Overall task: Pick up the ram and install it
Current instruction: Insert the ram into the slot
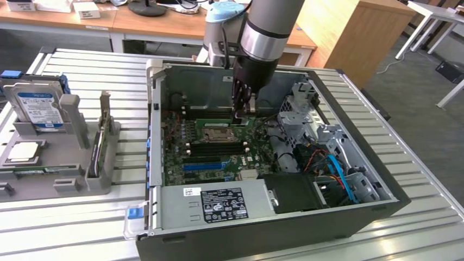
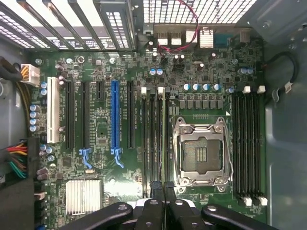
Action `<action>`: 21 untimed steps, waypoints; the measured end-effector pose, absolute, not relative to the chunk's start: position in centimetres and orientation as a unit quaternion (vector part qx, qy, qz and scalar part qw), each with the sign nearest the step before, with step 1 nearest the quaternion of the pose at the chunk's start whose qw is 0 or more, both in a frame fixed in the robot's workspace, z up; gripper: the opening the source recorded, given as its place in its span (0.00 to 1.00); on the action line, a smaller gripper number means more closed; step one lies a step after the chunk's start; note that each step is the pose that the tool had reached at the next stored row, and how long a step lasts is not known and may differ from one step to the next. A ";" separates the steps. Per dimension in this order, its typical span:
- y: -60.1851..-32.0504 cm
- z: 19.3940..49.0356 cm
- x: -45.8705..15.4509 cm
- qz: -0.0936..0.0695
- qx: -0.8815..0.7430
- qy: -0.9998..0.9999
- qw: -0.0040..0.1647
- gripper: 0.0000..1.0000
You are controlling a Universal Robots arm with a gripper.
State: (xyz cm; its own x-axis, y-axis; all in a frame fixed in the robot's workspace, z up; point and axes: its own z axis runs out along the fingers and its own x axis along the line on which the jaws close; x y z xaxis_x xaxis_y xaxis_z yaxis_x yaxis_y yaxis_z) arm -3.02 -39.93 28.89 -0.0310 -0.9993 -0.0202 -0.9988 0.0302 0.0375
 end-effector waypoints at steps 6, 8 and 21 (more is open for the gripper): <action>-39.9 28.2 -3.0 -0.021 0.696 -0.718 0.006 0.12; -39.9 27.9 -3.0 -0.021 0.696 -0.718 0.006 0.12; -40.0 26.9 -3.0 -0.021 0.696 -0.718 0.006 0.12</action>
